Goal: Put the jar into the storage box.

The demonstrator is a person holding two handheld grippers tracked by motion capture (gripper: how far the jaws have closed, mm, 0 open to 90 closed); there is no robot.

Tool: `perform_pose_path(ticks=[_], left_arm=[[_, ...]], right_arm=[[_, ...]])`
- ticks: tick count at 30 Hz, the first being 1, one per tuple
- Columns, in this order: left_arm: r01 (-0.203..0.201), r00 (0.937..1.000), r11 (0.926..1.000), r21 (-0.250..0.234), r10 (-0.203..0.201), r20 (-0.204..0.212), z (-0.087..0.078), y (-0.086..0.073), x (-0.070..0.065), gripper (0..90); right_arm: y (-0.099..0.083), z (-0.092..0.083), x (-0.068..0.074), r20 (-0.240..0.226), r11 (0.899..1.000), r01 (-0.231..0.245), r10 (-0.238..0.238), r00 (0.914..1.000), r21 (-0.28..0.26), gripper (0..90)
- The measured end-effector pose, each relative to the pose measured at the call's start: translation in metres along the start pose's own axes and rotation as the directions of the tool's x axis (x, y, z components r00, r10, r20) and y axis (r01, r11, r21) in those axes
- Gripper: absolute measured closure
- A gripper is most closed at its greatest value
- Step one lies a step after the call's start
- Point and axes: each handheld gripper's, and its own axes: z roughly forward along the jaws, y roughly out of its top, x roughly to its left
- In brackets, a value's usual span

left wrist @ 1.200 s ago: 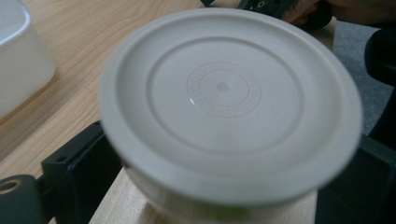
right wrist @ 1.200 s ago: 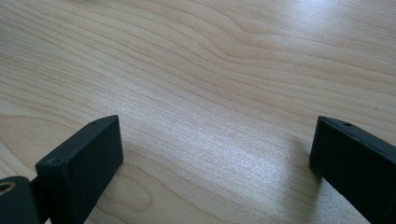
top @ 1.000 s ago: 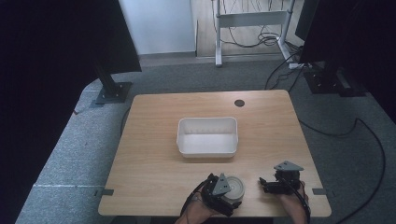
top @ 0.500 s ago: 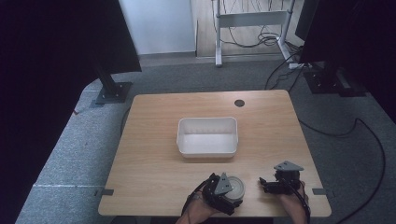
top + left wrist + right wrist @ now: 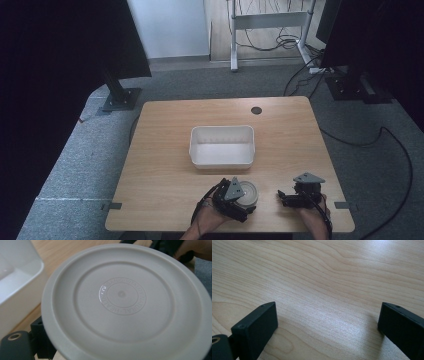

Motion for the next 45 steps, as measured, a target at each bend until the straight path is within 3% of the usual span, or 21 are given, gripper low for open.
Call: perform_pose_path(ticks=[11,27,45], left_arm=[[0.020,0.9981,0.9997,-0.012,-0.021,-0.058,-0.011,0.007,0.023,10.0],[0.063,0.9900,0.9975,-0.034,-0.067,-0.125,-0.023,0.013,0.057,10.0],[0.093,0.9786,0.9949,-0.039,-0.099,-0.181,-0.016,0.023,0.081,10.0]], right_arm=[[0.000,0.000,0.000,0.000,1.000,0.000,0.000,1.0000,0.000,2.3],[0.000,0.000,0.000,0.000,1.000,0.000,0.000,1.0000,0.000,2.3],[0.000,0.000,0.000,0.000,1.000,0.000,0.000,1.0000,0.000,2.3]])
